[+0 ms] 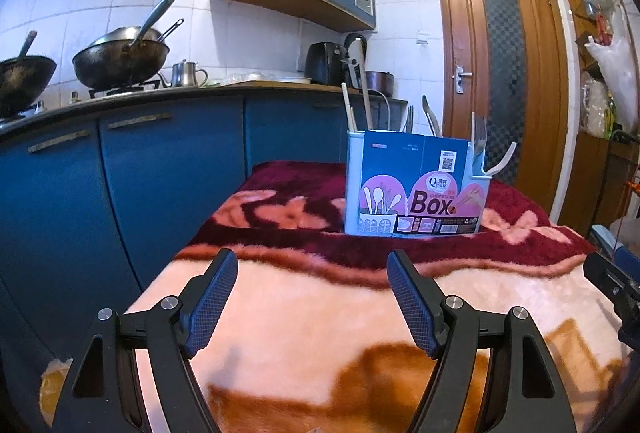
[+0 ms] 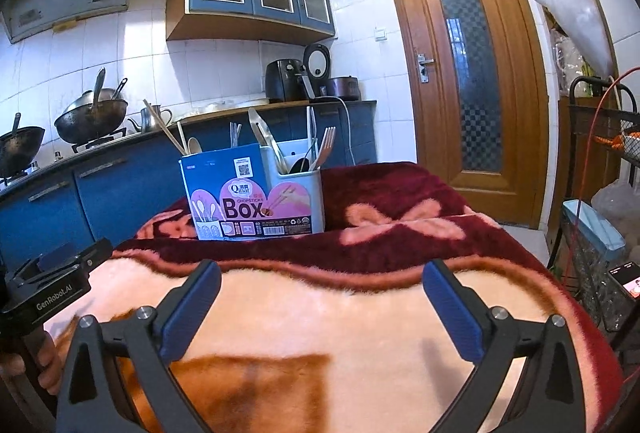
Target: Organize utensils
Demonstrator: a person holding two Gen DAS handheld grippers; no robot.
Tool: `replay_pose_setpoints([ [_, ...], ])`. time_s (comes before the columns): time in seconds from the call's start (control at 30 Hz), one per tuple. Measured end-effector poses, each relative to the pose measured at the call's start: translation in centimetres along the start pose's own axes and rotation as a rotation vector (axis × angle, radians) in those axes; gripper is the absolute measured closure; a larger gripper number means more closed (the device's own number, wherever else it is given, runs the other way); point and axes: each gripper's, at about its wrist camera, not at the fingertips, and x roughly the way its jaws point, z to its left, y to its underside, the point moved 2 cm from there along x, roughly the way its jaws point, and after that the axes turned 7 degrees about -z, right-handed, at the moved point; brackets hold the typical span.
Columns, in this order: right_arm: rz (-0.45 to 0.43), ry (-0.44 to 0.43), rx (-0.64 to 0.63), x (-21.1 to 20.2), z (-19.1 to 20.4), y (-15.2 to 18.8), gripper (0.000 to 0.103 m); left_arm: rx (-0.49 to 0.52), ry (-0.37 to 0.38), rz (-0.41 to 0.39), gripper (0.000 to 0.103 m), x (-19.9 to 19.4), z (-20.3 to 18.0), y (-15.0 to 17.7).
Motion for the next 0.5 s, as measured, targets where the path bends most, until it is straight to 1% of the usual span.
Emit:
replay_pose_setpoints([
  [0.5, -0.005, -0.001, -0.011, -0.11, 0.16, 0.16, 0.000, 0.007, -0.002, 0.005, 0.025, 0.03, -0.26, 0.19],
])
